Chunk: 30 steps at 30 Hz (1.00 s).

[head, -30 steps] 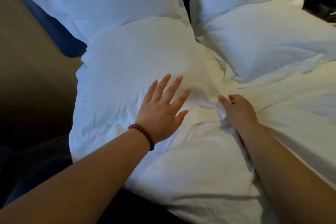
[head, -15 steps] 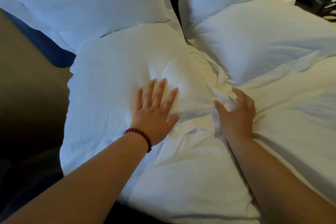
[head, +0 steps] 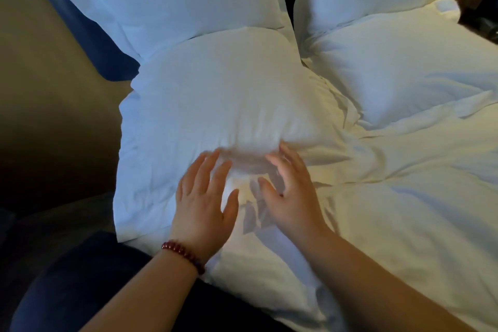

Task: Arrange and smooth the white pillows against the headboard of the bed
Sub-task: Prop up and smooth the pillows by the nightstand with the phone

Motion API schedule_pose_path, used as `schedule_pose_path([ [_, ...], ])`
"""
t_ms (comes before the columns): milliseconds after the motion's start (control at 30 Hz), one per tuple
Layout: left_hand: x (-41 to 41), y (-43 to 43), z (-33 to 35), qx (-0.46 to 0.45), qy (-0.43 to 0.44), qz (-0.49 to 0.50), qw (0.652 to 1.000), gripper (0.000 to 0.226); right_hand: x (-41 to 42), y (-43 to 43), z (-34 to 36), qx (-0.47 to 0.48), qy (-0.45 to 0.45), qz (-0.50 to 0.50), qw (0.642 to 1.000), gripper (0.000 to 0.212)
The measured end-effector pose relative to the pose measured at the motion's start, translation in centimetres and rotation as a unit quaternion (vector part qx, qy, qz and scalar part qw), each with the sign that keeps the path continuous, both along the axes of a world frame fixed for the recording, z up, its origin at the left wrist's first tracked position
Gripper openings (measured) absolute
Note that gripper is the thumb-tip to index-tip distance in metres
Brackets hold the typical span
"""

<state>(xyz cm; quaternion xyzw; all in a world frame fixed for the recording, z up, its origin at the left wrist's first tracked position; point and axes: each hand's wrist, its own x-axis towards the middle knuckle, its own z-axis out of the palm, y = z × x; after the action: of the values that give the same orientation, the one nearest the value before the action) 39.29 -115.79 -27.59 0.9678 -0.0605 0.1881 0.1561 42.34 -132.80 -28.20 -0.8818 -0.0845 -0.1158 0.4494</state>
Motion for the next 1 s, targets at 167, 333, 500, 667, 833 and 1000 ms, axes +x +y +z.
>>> schedule_pose_path([
  [167,-1.4,4.0,-0.5,-0.029,0.043,0.047,0.998,0.055,-0.9,3.0,-0.5,0.05,-0.016,0.033,0.998,0.036],
  [333,-2.2,6.6,-1.0,-0.095,0.057,0.067,0.992,0.054,-1.6,7.1,-1.4,0.06,0.002,0.057,0.997,0.037],
  [500,-2.8,8.8,-1.6,-0.146,0.08,0.046,0.985,0.058,-1.6,12.3,-2.6,0.045,0.035,0.096,0.994,0.031],
  [667,-2.9,13.2,-2.7,-0.19,0.069,0.054,0.978,0.057,-2.0,16.5,-3.3,0.018,0.01,0.067,0.998,0.037],
  [833,-3.1,17.0,-4.7,-0.207,0.093,0.044,0.973,0.063,-3.3,19.3,-4.9,-0.04,0.0,0.074,0.996,0.038],
  [1000,-3.2,21.2,-6.5,-0.287,0.189,0.047,0.938,0.063,-3.5,23.0,-5.1,-0.055,0.078,0.088,0.991,0.032],
])
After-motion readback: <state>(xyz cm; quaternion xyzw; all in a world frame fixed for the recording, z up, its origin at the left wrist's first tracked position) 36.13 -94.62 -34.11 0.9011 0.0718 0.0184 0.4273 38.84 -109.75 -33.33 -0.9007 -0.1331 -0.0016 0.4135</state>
